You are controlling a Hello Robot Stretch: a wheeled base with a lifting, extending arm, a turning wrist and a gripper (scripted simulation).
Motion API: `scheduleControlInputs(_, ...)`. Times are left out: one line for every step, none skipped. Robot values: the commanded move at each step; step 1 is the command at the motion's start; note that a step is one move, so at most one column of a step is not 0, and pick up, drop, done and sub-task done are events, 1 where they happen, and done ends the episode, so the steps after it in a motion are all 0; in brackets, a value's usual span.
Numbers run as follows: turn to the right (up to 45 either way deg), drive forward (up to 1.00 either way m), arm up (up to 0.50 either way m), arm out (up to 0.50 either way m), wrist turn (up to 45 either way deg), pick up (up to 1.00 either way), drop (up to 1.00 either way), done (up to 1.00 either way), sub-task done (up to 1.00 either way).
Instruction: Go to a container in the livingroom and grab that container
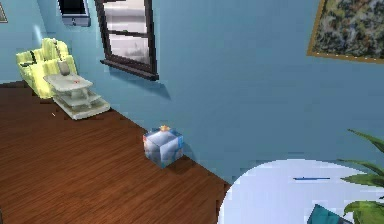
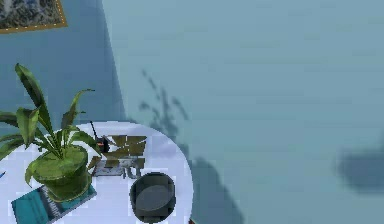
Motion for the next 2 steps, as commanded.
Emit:
scheduleControlInputs(0.0,0.0,0.5,0.0,0.0,0.0,0.0,0.0,0.0)
scheduleControlInputs(0.0,0.0,0.28,0.0,0.0,0.0,0.0,0.0,0.0)
